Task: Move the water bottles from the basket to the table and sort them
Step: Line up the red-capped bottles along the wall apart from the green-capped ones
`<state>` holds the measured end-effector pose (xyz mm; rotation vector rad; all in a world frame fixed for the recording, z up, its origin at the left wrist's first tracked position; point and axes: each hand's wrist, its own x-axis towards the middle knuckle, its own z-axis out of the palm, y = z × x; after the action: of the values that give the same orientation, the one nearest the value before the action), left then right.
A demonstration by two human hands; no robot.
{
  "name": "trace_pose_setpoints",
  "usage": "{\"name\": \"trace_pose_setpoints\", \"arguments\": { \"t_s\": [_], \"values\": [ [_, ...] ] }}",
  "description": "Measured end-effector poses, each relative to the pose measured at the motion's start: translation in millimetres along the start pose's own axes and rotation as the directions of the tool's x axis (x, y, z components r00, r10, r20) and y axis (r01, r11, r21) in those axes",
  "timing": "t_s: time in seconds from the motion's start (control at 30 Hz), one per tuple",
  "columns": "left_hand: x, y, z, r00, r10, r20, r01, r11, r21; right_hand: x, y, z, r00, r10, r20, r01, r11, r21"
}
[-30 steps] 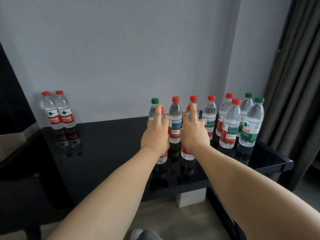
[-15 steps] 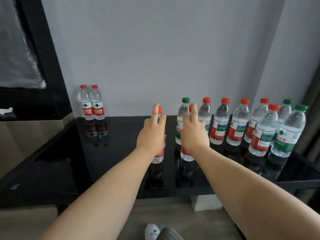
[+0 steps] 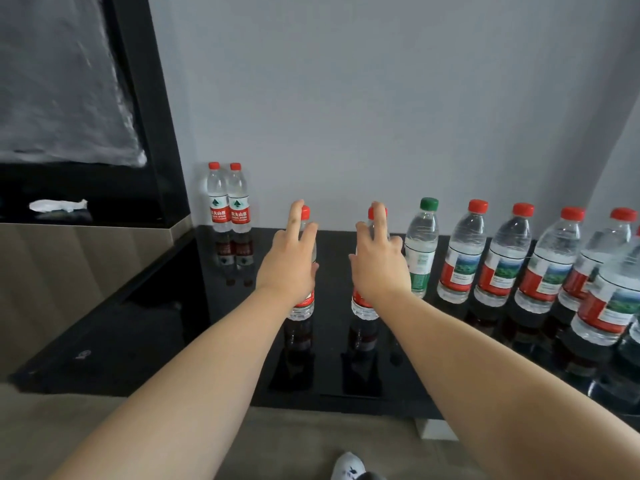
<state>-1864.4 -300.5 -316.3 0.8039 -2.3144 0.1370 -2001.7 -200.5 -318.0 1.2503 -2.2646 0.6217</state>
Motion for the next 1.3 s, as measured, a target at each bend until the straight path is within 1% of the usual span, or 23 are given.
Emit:
{"name": "trace_pose_setpoints", "arguments": {
  "t_s": [0.2,0.3,0.5,0.57,0.63,0.73,0.8,0.87,0.97,1.03,1.17,1.23,1.3],
  "values": [
    [7,-19,1,1.000,-0.020,-0.002,0.020,0.999,0.039,14,-24,18,0.998,-0.052,0.018,0.051,0.997,0.051],
    [10,-25,2,1.000,-0.012,-0.004,0.012,1.000,0.028,19,-33,24,0.997,-0.078,0.024,0.076,0.995,0.072],
    [11,-31,3,1.000,0.008,0.007,-0.008,0.999,0.039,20,-33,23,0.991,-0.126,0.054,0.121,0.988,0.091],
    [12,-30,0,1.000,0.004,0.016,-0.005,0.995,0.095,20,-32,19,0.986,-0.152,0.072,0.147,0.987,0.072],
    [14,-28,-5,0.999,-0.009,0.032,0.002,0.982,0.190,22,-30,15,0.982,-0.171,0.084,0.169,0.985,0.034],
    [16,-30,-17,0.999,0.001,0.037,-0.012,0.948,0.317,26,-27,8,0.975,-0.215,0.060,0.219,0.973,-0.073],
    [15,-30,-23,0.999,0.009,0.047,-0.025,0.938,0.345,26,-25,3,0.966,-0.252,0.051,0.256,0.957,-0.139],
    [13,-29,-26,0.997,0.017,0.076,-0.042,0.938,0.343,25,-25,-2,0.959,-0.276,0.065,0.283,0.945,-0.163],
    [11,-25,-32,0.994,0.030,0.106,-0.064,0.943,0.327,21,-28,-10,0.946,-0.308,0.105,0.320,0.938,-0.131],
    [10,-23,-36,0.992,0.034,0.123,-0.071,0.948,0.310,18,-31,-15,0.939,-0.318,0.133,0.330,0.941,-0.074],
    [6,-23,-43,0.989,0.026,0.148,-0.068,0.956,0.285,14,-36,-29,0.934,-0.295,0.200,0.285,0.955,0.080],
    [4,-23,-47,0.987,0.020,0.157,-0.066,0.952,0.299,15,-36,-34,0.928,-0.287,0.237,0.273,0.958,0.089],
    [1,-22,-50,0.989,0.022,0.147,-0.070,0.940,0.335,16,-34,-37,0.926,-0.285,0.247,0.279,0.958,0.060]
  ]
}}
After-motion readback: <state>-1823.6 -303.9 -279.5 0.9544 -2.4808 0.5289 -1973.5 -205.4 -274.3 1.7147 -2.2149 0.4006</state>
